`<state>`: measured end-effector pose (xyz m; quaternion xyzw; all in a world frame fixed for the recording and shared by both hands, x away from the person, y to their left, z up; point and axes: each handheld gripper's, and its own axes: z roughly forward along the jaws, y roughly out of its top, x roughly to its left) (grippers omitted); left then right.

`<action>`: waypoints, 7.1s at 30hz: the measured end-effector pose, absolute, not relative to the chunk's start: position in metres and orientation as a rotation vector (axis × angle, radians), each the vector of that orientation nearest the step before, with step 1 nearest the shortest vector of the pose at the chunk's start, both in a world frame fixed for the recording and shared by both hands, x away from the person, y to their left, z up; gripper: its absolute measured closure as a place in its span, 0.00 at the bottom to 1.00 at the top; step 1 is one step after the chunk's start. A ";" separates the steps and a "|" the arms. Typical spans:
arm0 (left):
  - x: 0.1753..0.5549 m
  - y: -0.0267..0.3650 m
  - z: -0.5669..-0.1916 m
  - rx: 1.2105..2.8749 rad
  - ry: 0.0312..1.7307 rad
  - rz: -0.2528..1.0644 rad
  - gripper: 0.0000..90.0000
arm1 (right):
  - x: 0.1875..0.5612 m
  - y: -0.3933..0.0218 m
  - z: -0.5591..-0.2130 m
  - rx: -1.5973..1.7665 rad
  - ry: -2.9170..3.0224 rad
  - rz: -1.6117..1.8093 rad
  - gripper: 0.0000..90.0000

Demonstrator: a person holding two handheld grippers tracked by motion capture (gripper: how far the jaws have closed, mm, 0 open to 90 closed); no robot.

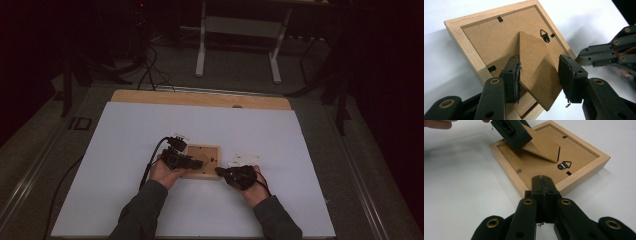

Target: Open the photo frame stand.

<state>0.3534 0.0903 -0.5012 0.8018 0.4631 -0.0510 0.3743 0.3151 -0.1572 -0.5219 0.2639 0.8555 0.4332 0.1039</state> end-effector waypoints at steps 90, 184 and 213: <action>0.297 0.086 -0.505 2.100 0.804 0.266 0.60 | 0.361 -0.170 -0.498 1.062 2.515 1.497 0.57; 0.295 0.067 -0.515 2.121 0.760 0.287 0.76 | 0.304 -0.164 -0.479 0.735 2.409 1.283 0.63; 0.283 0.070 -0.522 2.132 0.748 0.274 0.75 | 0.293 -0.166 -0.482 0.710 2.447 1.269 0.62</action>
